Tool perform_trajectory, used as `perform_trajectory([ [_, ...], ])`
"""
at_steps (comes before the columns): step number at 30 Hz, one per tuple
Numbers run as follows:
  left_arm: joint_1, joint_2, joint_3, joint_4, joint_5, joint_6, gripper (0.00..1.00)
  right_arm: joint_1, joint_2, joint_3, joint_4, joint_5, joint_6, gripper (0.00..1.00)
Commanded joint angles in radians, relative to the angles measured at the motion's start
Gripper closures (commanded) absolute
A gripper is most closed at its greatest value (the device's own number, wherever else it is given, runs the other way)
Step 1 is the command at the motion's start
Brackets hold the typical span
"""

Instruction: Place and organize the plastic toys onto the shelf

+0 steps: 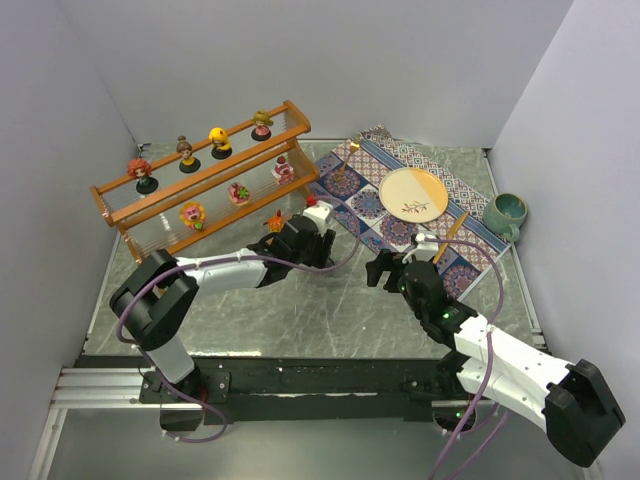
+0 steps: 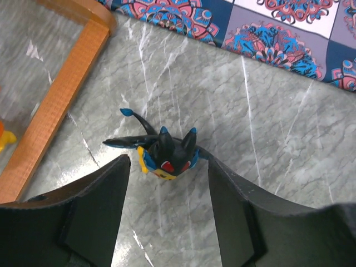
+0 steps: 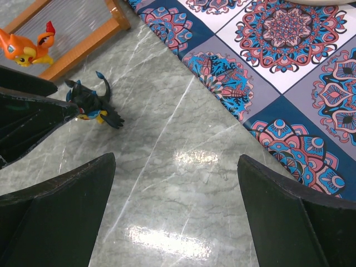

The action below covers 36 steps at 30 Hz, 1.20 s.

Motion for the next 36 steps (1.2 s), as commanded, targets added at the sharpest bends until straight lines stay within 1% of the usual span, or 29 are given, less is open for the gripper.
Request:
perform_trajectory([
  [1, -0.002, 0.02, 0.046, 0.003, 0.02, 0.013, 0.37, -0.007, -0.015, 0.021, 0.01, 0.012, -0.003, 0.03],
  [12, -0.012, 0.081, 0.078, -0.012, -0.039, 0.007, 0.41, -0.009, -0.009, 0.026, 0.01, 0.005, -0.004, 0.03],
  [15, -0.016, 0.093, 0.08, -0.017, -0.049, -0.001, 0.43, -0.007, -0.012, 0.024, 0.01, 0.007, -0.006, 0.03],
  [17, -0.016, 0.103, 0.081, -0.02, -0.06, -0.007, 0.47, -0.007, -0.012, 0.022, 0.01, 0.007, -0.008, 0.03],
  [20, -0.019, 0.112, 0.083, -0.018, -0.069, -0.013, 0.49, -0.007, -0.009, 0.021, 0.013, 0.007, -0.006, 0.03],
  [21, -0.02, 0.112, 0.08, -0.018, -0.071, -0.016, 0.53, -0.009, -0.008, 0.021, 0.013, 0.007, -0.006, 0.03],
  [23, -0.023, 0.104, 0.078, -0.015, -0.08, -0.021, 0.57, -0.007, -0.009, 0.021, 0.013, 0.007, -0.008, 0.03],
  [24, -0.023, 0.101, 0.072, -0.012, -0.08, -0.027, 0.63, -0.007, -0.012, 0.021, 0.01, 0.008, -0.008, 0.03],
  [27, -0.025, 0.074, 0.051, -0.001, -0.094, -0.045, 0.71, -0.007, -0.021, 0.021, 0.007, 0.012, -0.014, 0.03],
  [28, -0.026, 0.064, 0.043, 0.002, -0.097, -0.051, 0.76, -0.007, -0.023, 0.021, 0.006, 0.013, -0.017, 0.03],
  [30, -0.026, 0.04, 0.023, 0.011, -0.099, -0.073, 0.8, -0.007, -0.027, 0.022, 0.006, 0.012, -0.02, 0.03],
  [31, -0.026, 0.031, 0.015, 0.012, -0.1, -0.081, 0.84, -0.007, -0.029, 0.024, 0.006, 0.013, -0.023, 0.03],
  [36, -0.028, -0.051, -0.055, 0.029, -0.129, -0.175, 0.9, -0.007, -0.029, 0.033, 0.012, 0.002, -0.032, 0.03],
])
